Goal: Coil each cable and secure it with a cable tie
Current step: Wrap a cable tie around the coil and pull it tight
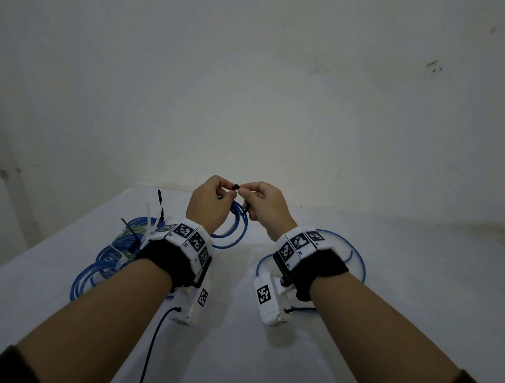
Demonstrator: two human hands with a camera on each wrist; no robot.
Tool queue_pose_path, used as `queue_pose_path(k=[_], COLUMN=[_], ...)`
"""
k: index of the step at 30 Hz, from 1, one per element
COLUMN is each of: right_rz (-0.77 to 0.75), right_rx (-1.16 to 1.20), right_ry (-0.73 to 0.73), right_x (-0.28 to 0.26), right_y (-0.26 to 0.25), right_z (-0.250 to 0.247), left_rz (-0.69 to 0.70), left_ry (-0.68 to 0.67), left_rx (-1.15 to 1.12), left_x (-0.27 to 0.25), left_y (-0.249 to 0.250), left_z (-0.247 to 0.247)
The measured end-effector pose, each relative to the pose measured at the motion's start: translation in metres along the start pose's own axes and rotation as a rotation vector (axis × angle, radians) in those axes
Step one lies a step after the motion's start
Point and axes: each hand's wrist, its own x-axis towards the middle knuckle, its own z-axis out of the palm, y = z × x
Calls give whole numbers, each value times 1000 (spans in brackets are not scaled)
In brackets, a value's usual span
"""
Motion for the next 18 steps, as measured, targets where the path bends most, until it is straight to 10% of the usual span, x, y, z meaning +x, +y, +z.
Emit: queue_pose_path(k=[18], right_rz=[70], right_rx=[122], right_ry=[-27], right_x=[0], right_y=[-11], right_z=[2], left_rz=[63], left_ry=[-81], left_rx=[14], left_x=[0], left_y=[4], left_z=[-6])
